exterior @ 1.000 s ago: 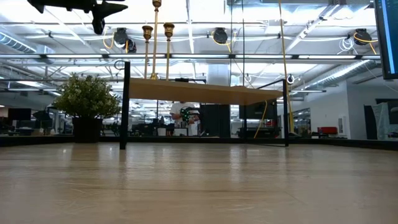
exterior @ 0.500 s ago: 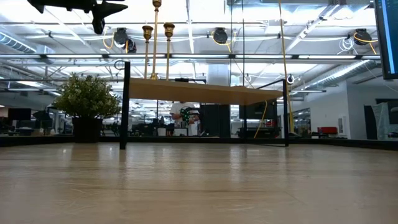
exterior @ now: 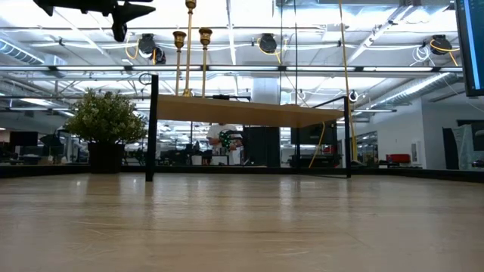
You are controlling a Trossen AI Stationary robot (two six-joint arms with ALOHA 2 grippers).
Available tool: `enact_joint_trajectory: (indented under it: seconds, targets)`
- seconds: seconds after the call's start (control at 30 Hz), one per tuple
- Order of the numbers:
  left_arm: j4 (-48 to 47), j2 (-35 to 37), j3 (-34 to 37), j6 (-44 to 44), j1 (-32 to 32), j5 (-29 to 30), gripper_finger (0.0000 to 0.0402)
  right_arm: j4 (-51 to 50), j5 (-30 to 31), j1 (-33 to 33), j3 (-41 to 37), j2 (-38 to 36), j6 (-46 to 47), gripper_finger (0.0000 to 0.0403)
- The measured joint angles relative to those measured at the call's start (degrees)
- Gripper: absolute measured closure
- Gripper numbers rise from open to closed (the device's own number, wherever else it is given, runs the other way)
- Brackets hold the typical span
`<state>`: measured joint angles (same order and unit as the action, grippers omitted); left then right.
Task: Pick & Place candle stick holders
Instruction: Put the blue scented candle on the shelf
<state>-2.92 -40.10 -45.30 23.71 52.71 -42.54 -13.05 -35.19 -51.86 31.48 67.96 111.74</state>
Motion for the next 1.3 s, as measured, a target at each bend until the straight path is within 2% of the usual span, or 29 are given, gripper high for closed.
enact_joint_trajectory:
  seconds: [0.37, 0.43, 0.47, 0.57, 0.97, 1.23, 1.3]
  targets:
    - [0.0, 0.0, 0.0, -0.56, 0.0, 0.69, 0.03, 1.23, -0.18, 0.04, 0.0, 1.78, 4.37, 0.0138]
    - [0.0, 0.0, 0.0, -0.56, 0.0, 0.69, 0.03, 1.66, 1.3, 0.11, -0.01, 1.74, 6.04, 0.0138]
    - [0.0, 0.0, 0.0, -0.56, 0.0, 0.69, 0.03, 4.73, 4.86, 0.2, -0.09, 1.88, 7.37, 0.0138]
    - [0.01, 0.02, 0.02, -0.64, 0.0, 0.67, 0.03, 6.03, 6.82, 0.37, -0.06, 2.21, 10.38, 0.0138]
    - [0.04, 0.0, 0.02, -1.18, -0.02, 1.28, 0.03, 4.64, 6.44, 0.07, 0.02, 2.7, 16.15, 0.0138]
    - [0.07, 0.0, 0.02, -2.62, -0.02, 1.77, 0.03, 3.13, 4.75, 3.59, 0.01, 2.9, 11.49, 0.0138]
    - [0.07, 0.0, 0.02, -2.68, -0.02, 1.85, 0.03, 2.09, 2.33, 4.83, 0.0, 2.87, 9.61, 0.0138]
